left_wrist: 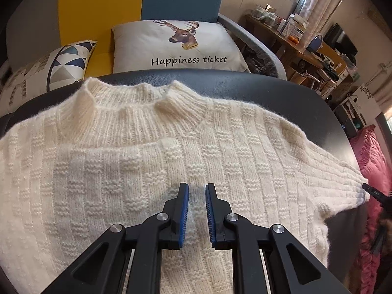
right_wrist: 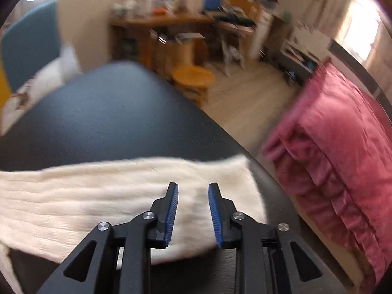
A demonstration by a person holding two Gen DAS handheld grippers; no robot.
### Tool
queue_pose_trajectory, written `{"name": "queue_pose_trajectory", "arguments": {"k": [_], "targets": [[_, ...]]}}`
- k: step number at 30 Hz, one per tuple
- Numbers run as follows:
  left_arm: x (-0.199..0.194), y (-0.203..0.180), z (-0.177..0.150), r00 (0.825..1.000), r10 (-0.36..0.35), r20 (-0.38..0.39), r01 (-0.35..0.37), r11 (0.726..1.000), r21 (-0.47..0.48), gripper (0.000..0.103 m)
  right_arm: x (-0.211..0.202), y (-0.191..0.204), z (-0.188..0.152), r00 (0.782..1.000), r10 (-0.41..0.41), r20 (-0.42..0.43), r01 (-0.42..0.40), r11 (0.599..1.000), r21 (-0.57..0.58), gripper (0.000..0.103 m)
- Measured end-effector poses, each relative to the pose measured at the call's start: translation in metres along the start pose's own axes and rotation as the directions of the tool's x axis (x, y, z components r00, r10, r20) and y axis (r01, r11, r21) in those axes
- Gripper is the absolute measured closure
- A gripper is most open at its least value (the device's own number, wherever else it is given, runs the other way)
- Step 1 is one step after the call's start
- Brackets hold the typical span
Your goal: Fold clothes
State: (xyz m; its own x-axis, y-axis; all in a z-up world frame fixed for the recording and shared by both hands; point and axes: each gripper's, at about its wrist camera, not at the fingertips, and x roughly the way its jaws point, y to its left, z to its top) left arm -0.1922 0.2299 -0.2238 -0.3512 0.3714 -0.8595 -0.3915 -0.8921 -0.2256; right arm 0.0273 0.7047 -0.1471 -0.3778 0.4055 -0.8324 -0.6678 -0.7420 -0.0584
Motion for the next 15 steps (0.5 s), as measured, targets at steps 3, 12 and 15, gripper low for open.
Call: {"name": "queue_pose_trajectory", "arguments": {"k": [3, 12, 15], "targets": [[-0.009, 0.010, 0.010, 0.999, 0.002, 0.035, -0.001, 1.000, -0.018, 0.088, -0.018, 0.062, 0.009, 0.976, 0.214, 0.036, -0.209, 0.972, -0.109, 0.077], [-0.032, 0.082, 0.038, 0.987, 0.121, 0.105, -0.110, 0.988, -0.107, 0.088, -0.029, 0.283, -0.001, 0.795, 0.584, -0.166, -0.593, 0.688, -0.419, 0.077], [-0.036, 0.108, 0.043, 0.975, 0.191, 0.116, -0.179, 0.978, -0.108, 0.088, -0.013, 0.331, -0.007, 0.817, 0.537, -0.210, -0.567, 0.680, -0.465, 0.077]]}}
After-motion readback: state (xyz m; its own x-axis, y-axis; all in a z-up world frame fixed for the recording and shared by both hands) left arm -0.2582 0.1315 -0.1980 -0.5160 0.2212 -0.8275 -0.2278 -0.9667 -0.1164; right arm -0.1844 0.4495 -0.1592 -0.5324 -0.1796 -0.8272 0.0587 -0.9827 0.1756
